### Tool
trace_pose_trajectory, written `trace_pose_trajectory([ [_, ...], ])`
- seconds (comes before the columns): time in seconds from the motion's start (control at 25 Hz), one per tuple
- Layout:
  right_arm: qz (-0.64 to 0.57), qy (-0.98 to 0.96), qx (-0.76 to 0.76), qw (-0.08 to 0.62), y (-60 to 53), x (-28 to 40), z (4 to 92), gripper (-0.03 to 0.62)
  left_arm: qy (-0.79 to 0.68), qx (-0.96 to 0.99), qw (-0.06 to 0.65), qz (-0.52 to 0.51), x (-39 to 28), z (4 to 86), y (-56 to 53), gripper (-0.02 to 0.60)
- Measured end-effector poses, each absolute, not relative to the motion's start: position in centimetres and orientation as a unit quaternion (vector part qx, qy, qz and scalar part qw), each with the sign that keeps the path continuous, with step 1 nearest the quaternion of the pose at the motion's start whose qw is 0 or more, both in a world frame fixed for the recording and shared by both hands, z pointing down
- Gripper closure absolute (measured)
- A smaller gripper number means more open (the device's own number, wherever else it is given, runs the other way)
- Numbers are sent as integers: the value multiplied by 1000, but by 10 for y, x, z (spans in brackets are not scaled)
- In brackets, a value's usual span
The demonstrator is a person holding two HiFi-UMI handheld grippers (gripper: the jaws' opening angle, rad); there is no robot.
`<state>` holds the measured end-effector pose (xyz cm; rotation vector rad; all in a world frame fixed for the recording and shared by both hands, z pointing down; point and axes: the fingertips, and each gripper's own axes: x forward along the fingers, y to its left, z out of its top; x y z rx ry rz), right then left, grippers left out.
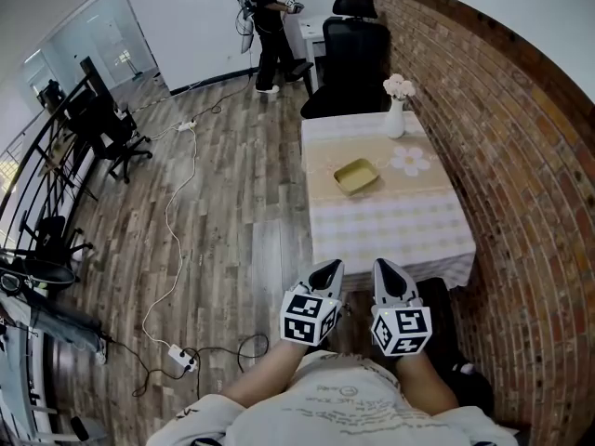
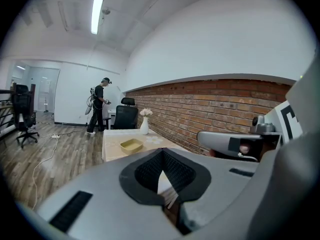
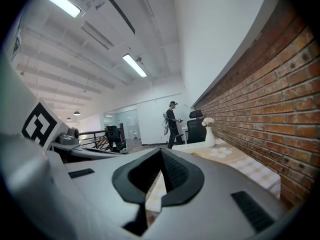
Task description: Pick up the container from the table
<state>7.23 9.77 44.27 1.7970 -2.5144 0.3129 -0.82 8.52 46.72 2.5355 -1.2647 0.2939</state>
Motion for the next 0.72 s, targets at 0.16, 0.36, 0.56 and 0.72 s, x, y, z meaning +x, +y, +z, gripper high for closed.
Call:
trace_pose_trajectory([
  [0.16, 103, -797, 595, 6, 88, 83, 441, 592, -435, 884, 141, 100, -5, 466, 79, 578],
  [0.36, 96, -797, 596, 5, 72, 83, 439, 592, -435, 884, 138, 95, -6, 465, 61, 578],
  [0.56, 103, -806, 583, 11, 55, 72, 445, 592, -433, 884, 148, 96, -9, 476, 44, 578],
  [0.72, 100, -808, 581, 19, 29, 67, 449, 592, -433, 884, 153, 94, -13, 481, 18, 578],
])
